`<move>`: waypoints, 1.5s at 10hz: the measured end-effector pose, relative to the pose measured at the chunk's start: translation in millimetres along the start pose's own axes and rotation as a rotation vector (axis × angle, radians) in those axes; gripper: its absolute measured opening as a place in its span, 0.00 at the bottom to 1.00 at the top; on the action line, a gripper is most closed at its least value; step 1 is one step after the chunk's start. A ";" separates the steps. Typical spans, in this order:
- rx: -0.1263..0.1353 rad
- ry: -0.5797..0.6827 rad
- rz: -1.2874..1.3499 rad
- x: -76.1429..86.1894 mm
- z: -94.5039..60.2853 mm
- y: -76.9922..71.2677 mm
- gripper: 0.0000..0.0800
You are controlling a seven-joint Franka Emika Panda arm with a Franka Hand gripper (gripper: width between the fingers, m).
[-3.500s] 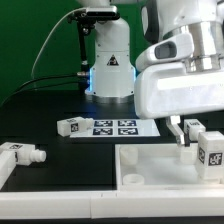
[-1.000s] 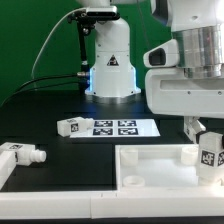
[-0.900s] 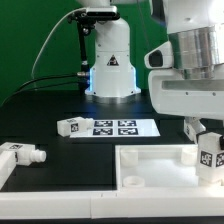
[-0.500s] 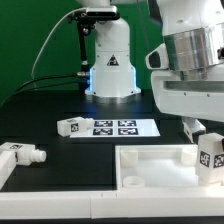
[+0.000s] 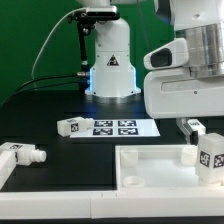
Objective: Assemble square table
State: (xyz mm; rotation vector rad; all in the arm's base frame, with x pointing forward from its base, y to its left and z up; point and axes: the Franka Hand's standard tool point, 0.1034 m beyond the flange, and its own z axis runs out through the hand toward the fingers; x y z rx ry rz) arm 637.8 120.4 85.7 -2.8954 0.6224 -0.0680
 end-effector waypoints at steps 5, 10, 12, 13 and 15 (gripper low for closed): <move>-0.078 0.029 -0.588 3.6 3.9 -2.0 0.81; -0.076 0.036 -0.384 5.0 5.3 3.4 0.37; -0.061 0.049 -0.153 8.2 4.8 6.5 0.37; -0.046 0.061 -0.008 9.0 5.6 8.7 0.37; 0.028 0.059 0.422 5.6 6.2 13.5 0.37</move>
Offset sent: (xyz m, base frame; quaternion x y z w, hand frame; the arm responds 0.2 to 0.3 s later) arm 0.0176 -0.0029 0.0008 -0.1278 0.0049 -0.4115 0.9024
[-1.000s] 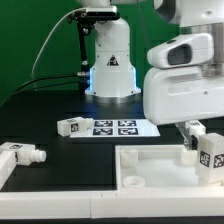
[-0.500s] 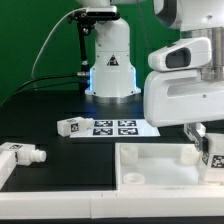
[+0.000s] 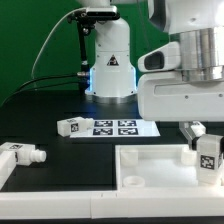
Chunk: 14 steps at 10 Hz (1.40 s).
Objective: Assemble square table
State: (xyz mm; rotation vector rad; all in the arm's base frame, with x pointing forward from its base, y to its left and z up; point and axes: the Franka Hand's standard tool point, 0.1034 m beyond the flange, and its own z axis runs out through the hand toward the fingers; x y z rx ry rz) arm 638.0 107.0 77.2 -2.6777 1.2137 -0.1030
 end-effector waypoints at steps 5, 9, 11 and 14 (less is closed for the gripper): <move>0.007 -0.049 0.268 -3.7 1.1 1.3 0.47; -0.095 -0.134 -0.396 -22.6 -0.2 -3.1 0.81; -0.088 -0.141 -0.536 -21.5 0.4 -2.8 0.81; -0.084 -0.092 -1.068 -8.5 -2.2 -7.2 0.81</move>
Offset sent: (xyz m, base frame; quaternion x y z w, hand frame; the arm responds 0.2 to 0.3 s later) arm 0.0000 0.0000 0.0000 0.0000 0.0000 0.1296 0.9916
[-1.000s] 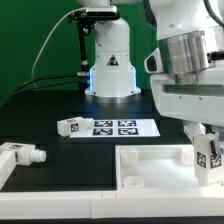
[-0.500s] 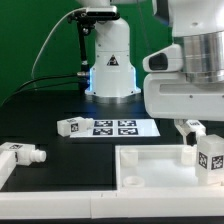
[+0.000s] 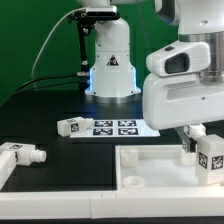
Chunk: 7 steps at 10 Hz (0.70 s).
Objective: Assemble square table
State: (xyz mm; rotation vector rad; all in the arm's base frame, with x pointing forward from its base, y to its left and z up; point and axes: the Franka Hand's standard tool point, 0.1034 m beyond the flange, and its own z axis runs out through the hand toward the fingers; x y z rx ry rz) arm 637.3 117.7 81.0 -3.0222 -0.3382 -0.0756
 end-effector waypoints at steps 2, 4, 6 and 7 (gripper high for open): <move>-0.008 0.007 -0.238 3.3 -0.2 4.6 0.81; -0.009 0.007 -0.193 3.1 0.0 4.9 0.69; -0.006 0.008 -0.099 3.2 0.0 4.3 0.43; -0.008 0.009 -0.054 3.3 -0.2 6.0 0.36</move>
Offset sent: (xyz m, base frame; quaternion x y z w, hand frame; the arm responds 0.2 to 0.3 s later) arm 0.0000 0.0000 0.0000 0.0000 0.0000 0.0000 1.0000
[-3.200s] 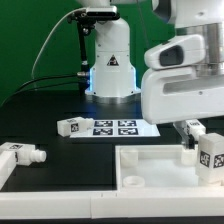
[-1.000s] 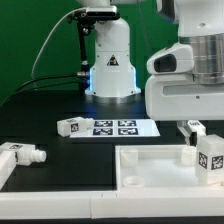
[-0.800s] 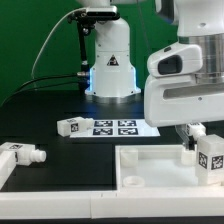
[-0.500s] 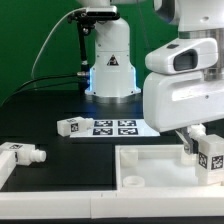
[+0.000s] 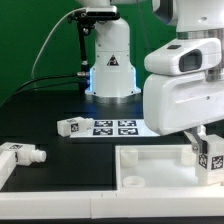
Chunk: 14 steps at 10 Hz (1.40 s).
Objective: Assemble square table
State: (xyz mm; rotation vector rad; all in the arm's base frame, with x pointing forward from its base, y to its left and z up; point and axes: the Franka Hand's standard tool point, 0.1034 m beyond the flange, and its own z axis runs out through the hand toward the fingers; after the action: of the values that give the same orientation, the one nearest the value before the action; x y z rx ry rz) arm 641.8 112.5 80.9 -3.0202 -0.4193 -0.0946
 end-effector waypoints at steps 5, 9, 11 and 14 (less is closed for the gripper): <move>0.000 0.061 0.802 0.0 1.4 4.4 0.36; 0.057 0.050 1.225 -4.0 1.2 7.5 0.36; 0.056 0.051 1.177 -4.0 2.0 7.3 0.63; 0.000 0.008 0.653 -1.9 -4.1 1.3 0.80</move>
Offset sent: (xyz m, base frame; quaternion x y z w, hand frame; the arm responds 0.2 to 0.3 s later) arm -0.0133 0.0038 -0.0008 -0.0207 0.0428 0.3455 0.9372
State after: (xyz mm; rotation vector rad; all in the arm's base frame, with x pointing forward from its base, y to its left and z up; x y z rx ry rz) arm 640.2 110.3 84.7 -2.9801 0.5691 -0.0562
